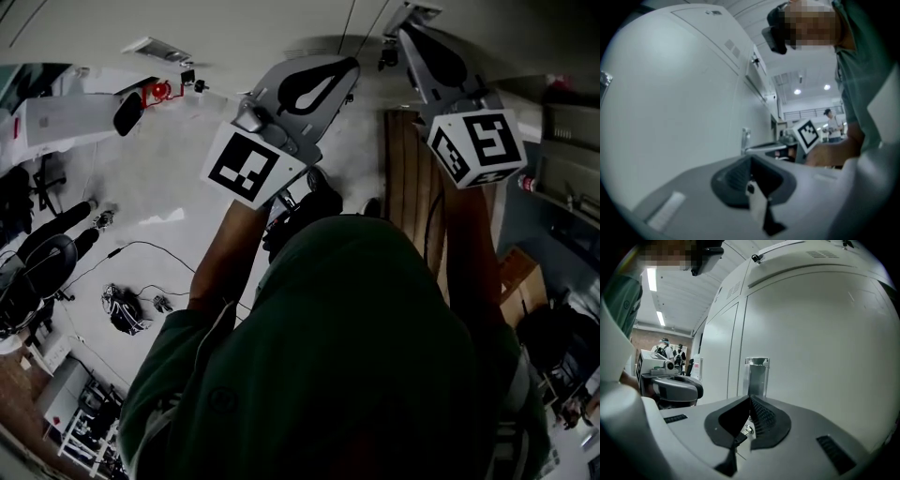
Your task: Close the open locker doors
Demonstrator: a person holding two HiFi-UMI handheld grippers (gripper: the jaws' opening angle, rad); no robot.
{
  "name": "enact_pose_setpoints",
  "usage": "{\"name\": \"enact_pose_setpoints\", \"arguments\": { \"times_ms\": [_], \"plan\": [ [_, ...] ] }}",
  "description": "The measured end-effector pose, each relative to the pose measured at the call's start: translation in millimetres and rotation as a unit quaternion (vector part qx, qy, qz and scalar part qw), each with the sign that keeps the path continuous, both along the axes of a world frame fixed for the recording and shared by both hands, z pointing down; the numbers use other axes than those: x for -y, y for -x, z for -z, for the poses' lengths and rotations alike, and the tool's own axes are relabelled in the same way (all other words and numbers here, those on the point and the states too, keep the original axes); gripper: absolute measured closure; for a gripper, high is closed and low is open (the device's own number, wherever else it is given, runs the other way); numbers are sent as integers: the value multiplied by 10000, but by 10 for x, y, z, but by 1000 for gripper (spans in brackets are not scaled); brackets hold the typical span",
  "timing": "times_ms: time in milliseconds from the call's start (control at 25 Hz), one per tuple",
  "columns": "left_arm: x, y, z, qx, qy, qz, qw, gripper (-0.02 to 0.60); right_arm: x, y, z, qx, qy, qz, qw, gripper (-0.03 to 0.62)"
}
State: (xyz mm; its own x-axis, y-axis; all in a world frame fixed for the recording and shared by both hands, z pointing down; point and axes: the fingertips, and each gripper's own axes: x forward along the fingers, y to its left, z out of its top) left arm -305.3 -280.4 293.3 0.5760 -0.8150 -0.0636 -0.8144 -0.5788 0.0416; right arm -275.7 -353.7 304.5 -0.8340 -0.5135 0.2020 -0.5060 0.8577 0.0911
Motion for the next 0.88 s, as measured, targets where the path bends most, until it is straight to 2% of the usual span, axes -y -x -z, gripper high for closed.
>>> {"name": "enact_pose_setpoints", "arguments": {
  "times_ms": [280, 640, 760, 880],
  "plan": [
    [-118, -24, 53, -61, 36, -18, 10000, 580, -36, -19, 1, 18, -1, -75, 10000, 586],
    [-64, -369, 73, 15, -41, -381, 9993, 579, -171, -279, 92, 116, -30, -103, 9999, 586],
    [-14, -573, 57, 108, -57, -475, 9988, 580, -223, -451, 115, 220, -39, -48, 9997, 586],
    [-49, -953, 5, 214, -116, -511, 9984, 580, -369, -793, 80, 331, -36, 35, 9994, 586]
  ]
}}
